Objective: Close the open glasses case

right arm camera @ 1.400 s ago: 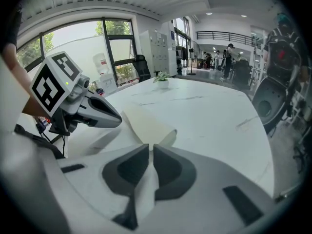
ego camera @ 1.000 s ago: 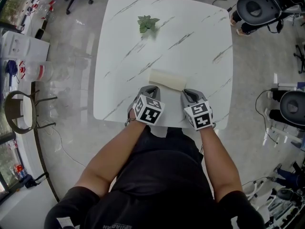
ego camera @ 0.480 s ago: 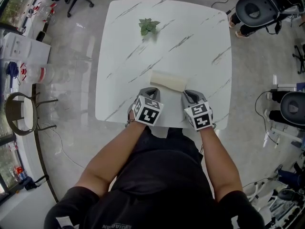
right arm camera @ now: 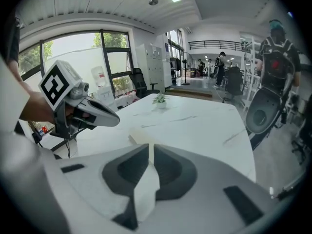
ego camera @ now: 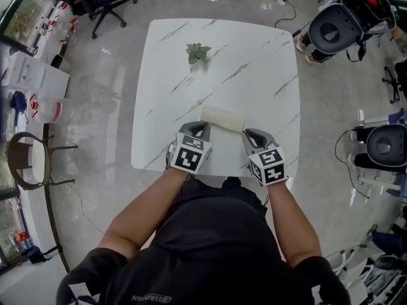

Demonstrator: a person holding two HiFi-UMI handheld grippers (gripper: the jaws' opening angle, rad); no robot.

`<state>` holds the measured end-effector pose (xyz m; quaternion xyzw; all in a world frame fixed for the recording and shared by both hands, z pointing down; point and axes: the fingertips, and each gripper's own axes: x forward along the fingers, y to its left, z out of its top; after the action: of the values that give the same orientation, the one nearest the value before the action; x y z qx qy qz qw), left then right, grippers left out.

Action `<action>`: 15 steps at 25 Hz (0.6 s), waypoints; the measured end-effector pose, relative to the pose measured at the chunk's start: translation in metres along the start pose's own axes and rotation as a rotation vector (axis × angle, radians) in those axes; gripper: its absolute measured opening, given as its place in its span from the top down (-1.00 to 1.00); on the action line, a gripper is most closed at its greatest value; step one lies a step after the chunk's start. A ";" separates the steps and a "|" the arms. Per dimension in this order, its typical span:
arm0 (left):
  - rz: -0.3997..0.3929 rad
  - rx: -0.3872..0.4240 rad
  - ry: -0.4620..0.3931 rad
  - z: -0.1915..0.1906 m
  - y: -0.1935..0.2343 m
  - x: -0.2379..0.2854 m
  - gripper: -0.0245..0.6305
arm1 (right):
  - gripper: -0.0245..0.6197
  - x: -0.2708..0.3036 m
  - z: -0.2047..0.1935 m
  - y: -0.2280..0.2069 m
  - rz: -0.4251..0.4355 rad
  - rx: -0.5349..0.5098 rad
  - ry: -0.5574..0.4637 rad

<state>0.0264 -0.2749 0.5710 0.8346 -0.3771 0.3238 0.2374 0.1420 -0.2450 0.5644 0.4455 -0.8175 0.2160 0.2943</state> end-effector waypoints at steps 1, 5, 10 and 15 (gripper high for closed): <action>-0.005 0.003 -0.012 0.004 0.000 -0.007 0.91 | 0.83 -0.008 0.006 0.001 -0.003 0.005 -0.016; -0.025 -0.008 -0.066 0.017 0.001 -0.037 0.91 | 0.83 -0.042 0.035 0.003 -0.002 0.048 -0.097; -0.032 -0.030 -0.142 0.039 0.004 -0.067 0.91 | 0.83 -0.075 0.069 0.005 0.005 0.124 -0.209; -0.051 -0.022 -0.232 0.067 -0.004 -0.099 0.91 | 0.83 -0.102 0.097 0.014 0.004 0.141 -0.308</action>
<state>0.0042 -0.2684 0.4536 0.8732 -0.3843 0.2146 0.2093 0.1460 -0.2367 0.4231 0.4912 -0.8366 0.2025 0.1334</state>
